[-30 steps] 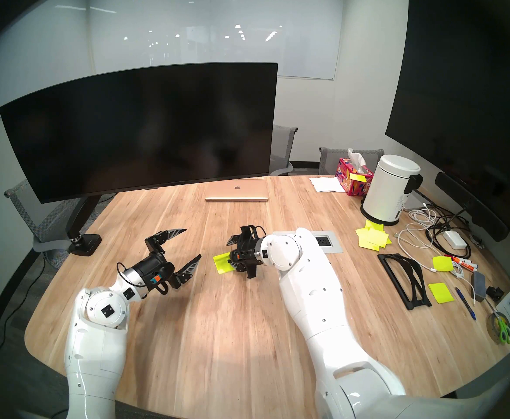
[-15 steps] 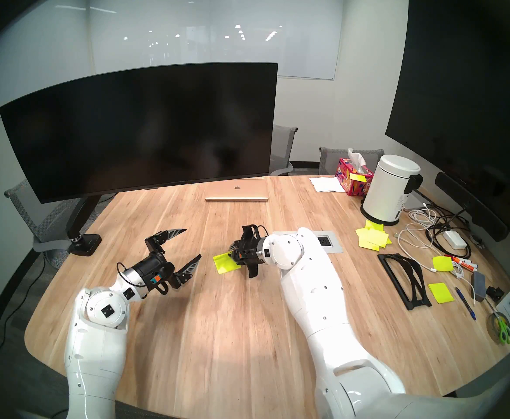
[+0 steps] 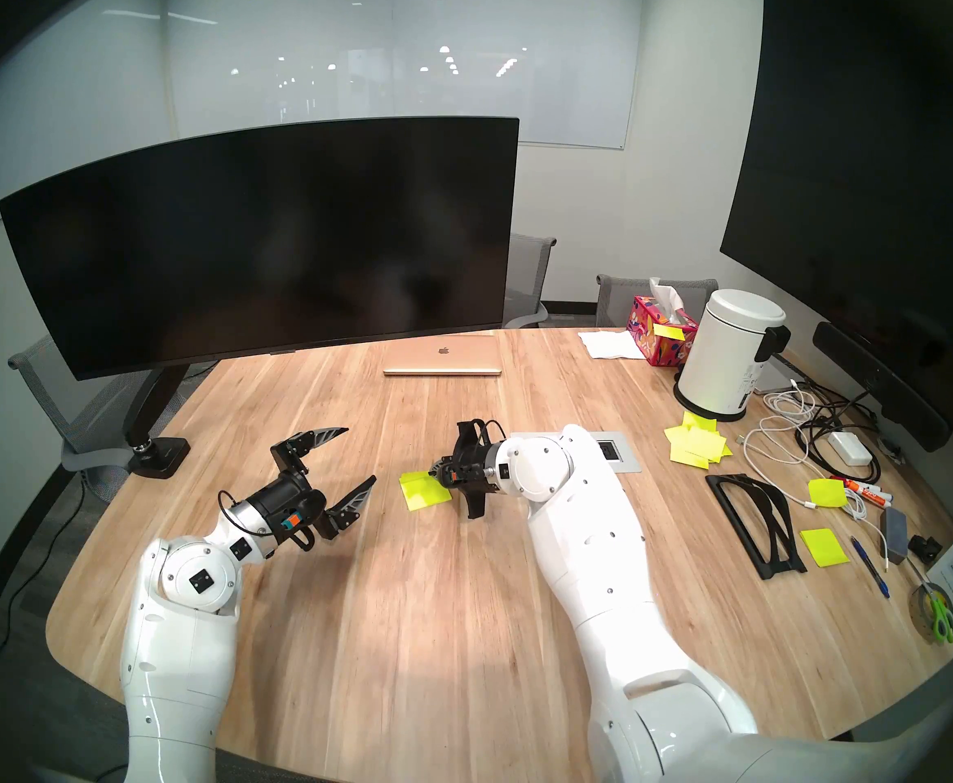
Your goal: Peel one sticky note off the pad and stick it onto the monitor, then press it flat
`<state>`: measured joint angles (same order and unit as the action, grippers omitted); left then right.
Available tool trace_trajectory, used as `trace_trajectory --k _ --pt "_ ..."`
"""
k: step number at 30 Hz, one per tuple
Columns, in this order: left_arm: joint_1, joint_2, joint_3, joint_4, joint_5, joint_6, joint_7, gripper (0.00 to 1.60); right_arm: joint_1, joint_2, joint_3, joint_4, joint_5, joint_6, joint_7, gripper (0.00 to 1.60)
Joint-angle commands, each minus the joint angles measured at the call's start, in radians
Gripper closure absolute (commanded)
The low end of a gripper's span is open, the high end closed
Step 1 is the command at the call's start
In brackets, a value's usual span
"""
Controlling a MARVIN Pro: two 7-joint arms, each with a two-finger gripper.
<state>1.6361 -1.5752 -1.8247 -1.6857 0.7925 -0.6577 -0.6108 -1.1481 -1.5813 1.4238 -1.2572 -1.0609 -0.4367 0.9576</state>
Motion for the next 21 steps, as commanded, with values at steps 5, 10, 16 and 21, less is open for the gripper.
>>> trace_trajectory --k 5,10,16,21 --pt "-0.005 0.000 0.000 -0.016 0.000 -0.001 0.001 0.00 0.011 -0.014 0.009 -0.017 0.010 -0.004 0.003 1.60" --pt "-0.001 0.008 0.009 -0.017 -0.001 -0.016 -0.008 0.00 0.009 -0.016 0.014 -0.015 0.011 -0.006 0.003 1.60" --pt "-0.004 0.017 0.014 -0.011 0.018 -0.048 0.009 0.86 0.006 -0.018 0.021 -0.017 0.008 -0.007 0.003 1.60" --pt "-0.008 0.022 0.016 -0.013 0.028 -0.059 0.012 1.60 0.000 -0.019 0.024 -0.022 0.007 -0.008 0.004 1.60"
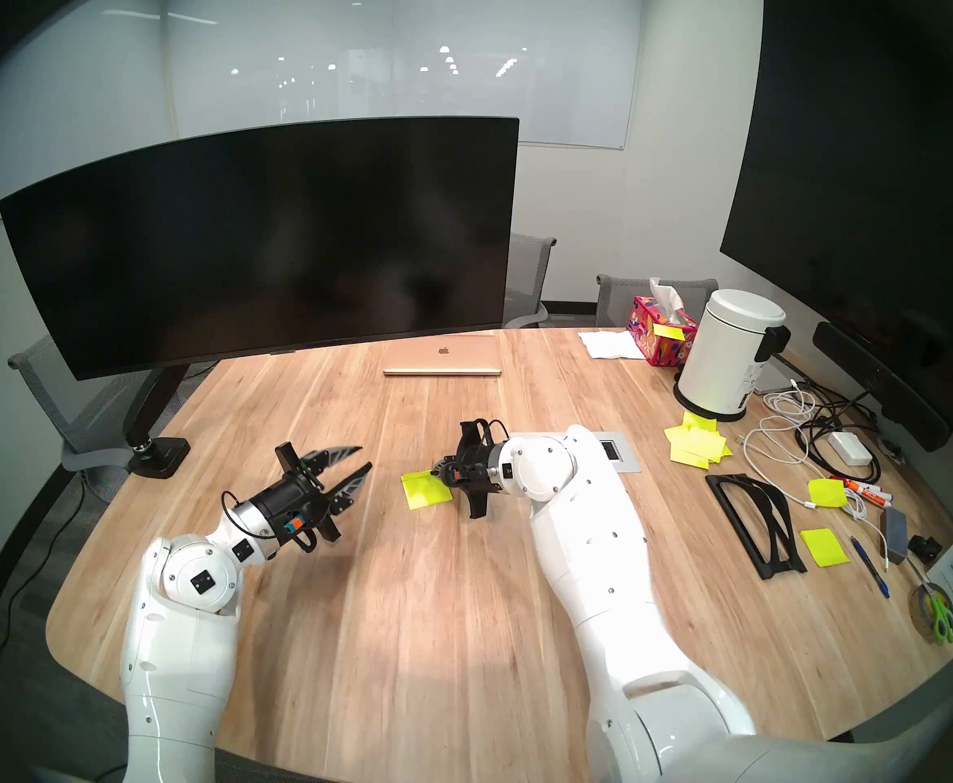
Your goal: Peel one sticky note off the pad and stick it onto the monitor, then press it flat
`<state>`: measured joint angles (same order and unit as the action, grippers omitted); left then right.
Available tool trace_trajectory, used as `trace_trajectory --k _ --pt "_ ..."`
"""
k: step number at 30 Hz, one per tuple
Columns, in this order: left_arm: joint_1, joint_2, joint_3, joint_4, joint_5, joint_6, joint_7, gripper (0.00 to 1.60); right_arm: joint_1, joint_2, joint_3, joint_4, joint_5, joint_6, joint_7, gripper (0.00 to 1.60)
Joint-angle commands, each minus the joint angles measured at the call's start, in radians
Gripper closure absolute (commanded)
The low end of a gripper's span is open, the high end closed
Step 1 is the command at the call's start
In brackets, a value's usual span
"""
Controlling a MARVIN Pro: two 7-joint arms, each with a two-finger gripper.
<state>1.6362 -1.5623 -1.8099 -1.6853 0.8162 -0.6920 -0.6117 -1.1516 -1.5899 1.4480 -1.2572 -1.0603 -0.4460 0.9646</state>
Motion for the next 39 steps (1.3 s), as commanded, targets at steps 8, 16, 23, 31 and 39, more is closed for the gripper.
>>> trace_trajectory --k 8,16,23,31,39 --pt "0.024 0.032 0.021 -0.023 -0.013 -0.064 -0.023 1.60 -0.004 -0.013 0.002 -0.028 0.004 -0.002 -0.002 1.60" --pt "0.019 0.047 0.019 -0.007 -0.061 -0.048 -0.082 1.60 -0.010 -0.016 0.005 -0.035 0.003 -0.002 -0.002 1.60" --pt "-0.008 0.064 0.016 0.025 -0.085 -0.037 -0.120 1.60 -0.011 -0.016 0.008 -0.041 0.004 -0.001 0.001 1.60" --pt "-0.068 0.080 0.016 0.077 -0.104 -0.029 -0.162 1.60 -0.021 -0.019 0.020 -0.047 0.011 0.000 -0.001 1.60" --pt "-0.098 0.092 0.028 0.068 -0.143 -0.013 -0.222 1.60 -0.031 -0.019 0.032 -0.053 0.013 -0.004 -0.002 1.60"
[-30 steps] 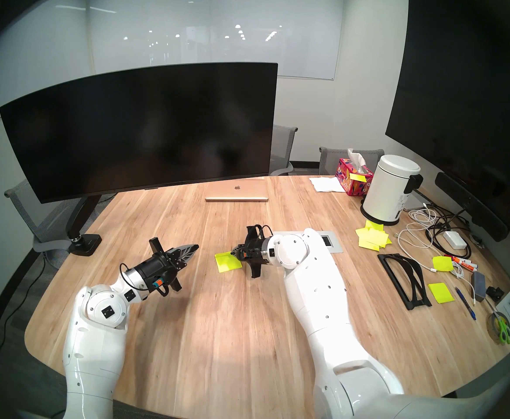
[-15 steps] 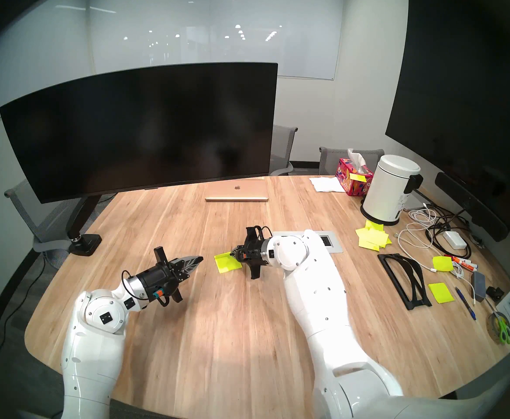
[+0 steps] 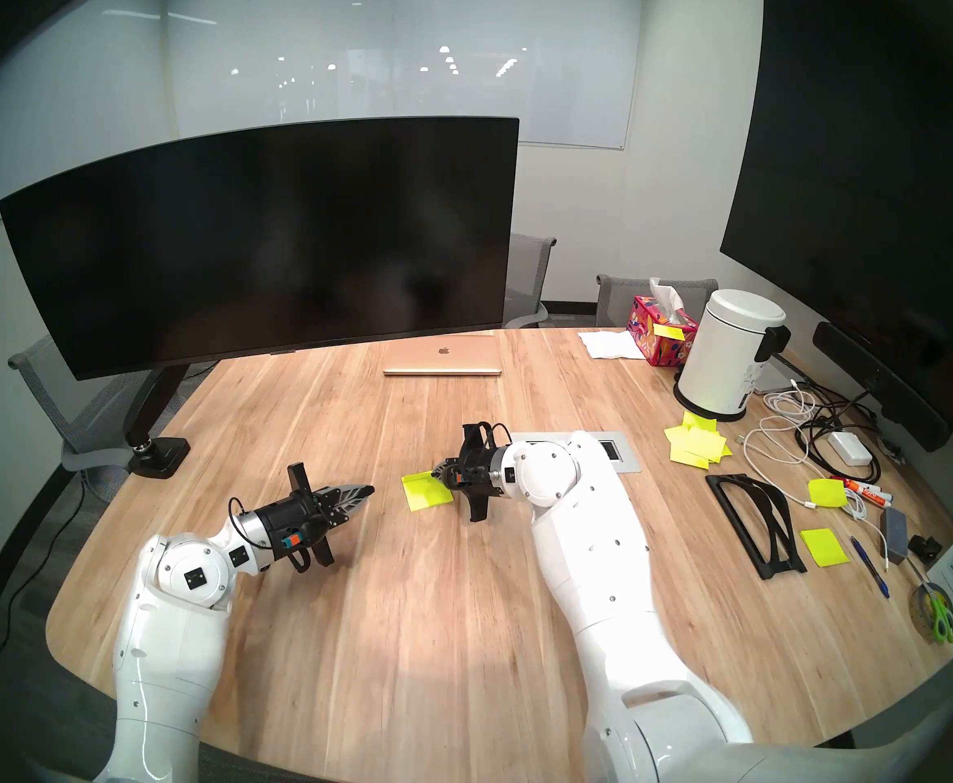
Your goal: Peel one sticky note off the pad and stick it onto the monitor, then press it flat
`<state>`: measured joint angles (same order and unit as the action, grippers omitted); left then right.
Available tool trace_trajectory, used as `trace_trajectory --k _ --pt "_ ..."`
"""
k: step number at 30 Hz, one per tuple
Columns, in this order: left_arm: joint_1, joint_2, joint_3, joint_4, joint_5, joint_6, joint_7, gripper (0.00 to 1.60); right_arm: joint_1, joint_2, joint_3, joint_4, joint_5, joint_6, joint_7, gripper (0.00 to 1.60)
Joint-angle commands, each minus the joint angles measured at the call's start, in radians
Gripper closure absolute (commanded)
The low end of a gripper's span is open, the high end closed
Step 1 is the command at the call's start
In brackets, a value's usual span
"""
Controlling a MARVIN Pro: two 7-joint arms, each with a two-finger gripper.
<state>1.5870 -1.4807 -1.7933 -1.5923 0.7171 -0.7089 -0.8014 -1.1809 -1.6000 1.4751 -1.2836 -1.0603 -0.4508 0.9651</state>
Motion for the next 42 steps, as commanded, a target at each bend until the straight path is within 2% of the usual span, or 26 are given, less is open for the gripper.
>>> trace_trajectory --k 1,8,23,34,42 --pt "-0.052 0.014 0.014 -0.026 -0.046 0.005 -0.040 1.60 -0.003 -0.010 0.006 -0.027 0.013 0.000 -0.002 1.60" --pt "-0.066 0.031 0.027 -0.036 -0.105 0.034 -0.125 1.60 -0.012 -0.014 0.015 -0.035 0.020 -0.004 0.000 1.60" --pt "-0.043 0.037 0.028 -0.031 -0.175 0.089 -0.224 1.60 -0.014 -0.022 0.014 -0.045 0.013 -0.008 0.004 1.60" --pt "-0.051 0.036 0.041 0.000 -0.172 0.115 -0.263 1.60 -0.011 -0.025 0.011 -0.042 0.018 -0.008 0.005 1.60" --pt "-0.089 0.030 0.055 0.022 -0.153 0.129 -0.261 1.60 -0.014 -0.024 0.016 -0.042 0.019 -0.007 0.001 1.60"
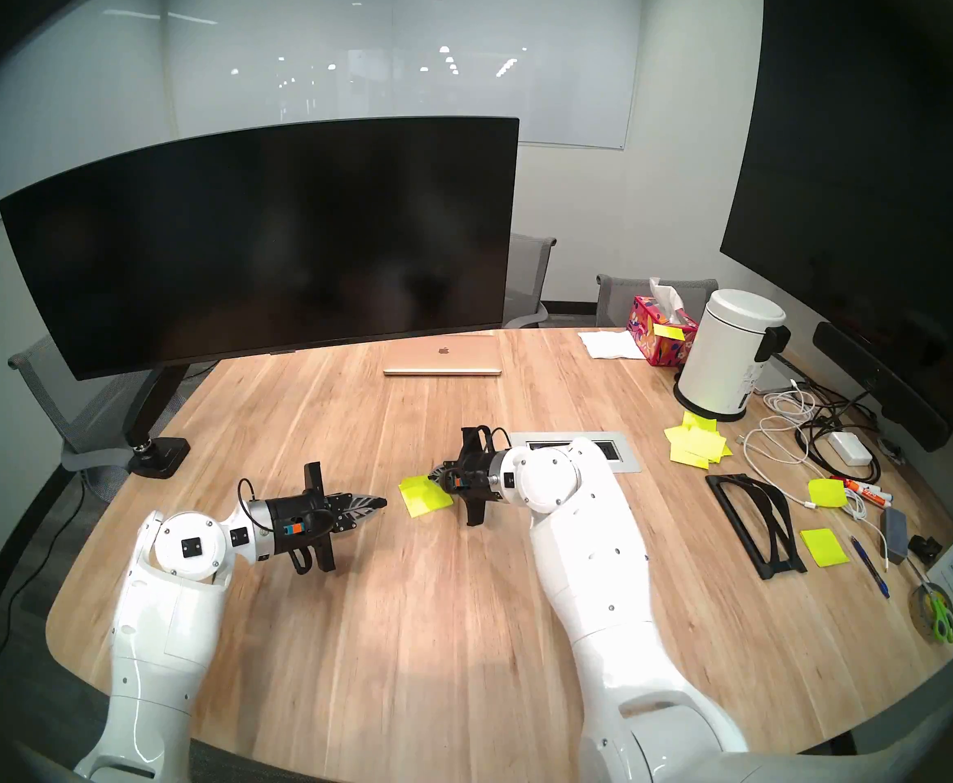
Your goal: Peel one sticky note off the pad and stick it onto the monitor, then press it flat
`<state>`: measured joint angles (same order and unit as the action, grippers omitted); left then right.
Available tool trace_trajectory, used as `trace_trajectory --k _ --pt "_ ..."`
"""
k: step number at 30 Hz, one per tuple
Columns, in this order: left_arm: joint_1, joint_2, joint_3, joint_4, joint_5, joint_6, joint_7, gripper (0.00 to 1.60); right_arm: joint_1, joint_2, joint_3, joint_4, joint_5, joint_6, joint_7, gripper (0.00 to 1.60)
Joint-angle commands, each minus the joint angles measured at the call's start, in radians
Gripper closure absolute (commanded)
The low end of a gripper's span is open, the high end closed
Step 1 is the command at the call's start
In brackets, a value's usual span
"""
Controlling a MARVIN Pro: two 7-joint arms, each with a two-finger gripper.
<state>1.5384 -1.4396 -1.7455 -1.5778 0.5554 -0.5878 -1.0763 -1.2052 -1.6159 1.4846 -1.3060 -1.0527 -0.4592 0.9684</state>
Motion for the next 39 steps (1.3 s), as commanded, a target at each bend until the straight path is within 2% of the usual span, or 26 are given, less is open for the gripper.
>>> trace_trajectory --k 1,22,39 --pt "-0.047 -0.012 0.008 0.010 0.009 0.011 0.013 1.60 0.010 -0.007 0.007 -0.019 0.012 0.001 -0.003 1.60" --pt "-0.120 0.001 0.042 0.074 0.044 0.037 0.001 1.60 -0.003 -0.014 0.031 -0.020 0.018 -0.006 -0.002 1.60" --pt "-0.127 -0.002 0.060 0.121 0.077 0.034 0.018 1.60 0.004 -0.022 0.027 -0.012 0.011 -0.010 -0.004 1.60"
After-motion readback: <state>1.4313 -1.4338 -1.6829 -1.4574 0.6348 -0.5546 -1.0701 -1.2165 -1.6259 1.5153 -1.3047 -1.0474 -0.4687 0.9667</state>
